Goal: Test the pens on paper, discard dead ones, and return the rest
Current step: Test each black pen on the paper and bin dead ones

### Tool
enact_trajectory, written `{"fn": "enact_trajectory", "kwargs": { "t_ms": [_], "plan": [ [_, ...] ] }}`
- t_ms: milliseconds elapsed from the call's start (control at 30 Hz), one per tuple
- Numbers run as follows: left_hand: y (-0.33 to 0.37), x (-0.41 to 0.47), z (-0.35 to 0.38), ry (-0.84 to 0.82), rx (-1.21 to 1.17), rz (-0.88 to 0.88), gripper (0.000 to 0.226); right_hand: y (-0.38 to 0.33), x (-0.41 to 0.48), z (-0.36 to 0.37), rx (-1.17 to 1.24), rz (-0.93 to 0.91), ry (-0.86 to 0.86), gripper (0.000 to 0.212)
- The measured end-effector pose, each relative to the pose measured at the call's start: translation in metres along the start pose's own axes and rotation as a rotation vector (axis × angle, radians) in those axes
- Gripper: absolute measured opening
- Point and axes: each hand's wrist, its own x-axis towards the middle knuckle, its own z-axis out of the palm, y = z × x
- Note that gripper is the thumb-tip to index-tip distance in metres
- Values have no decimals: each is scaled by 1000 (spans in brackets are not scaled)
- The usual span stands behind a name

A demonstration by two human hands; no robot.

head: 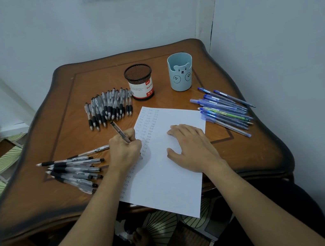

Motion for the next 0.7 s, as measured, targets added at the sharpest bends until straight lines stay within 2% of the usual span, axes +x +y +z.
{"fn": "enact_trajectory", "kwargs": {
  "t_ms": [433,567,700],
  "plan": [
    [-1,-1,0,-36,-42,6,29,0,0,1,-2,-6,1,53],
    [1,4,-4,-14,-201,-150,34,0,0,0,-3,-4,-1,54],
    [4,10,-10,-65,-408,-227,24,0,0,0,0,-3,-2,54]
  ]
}}
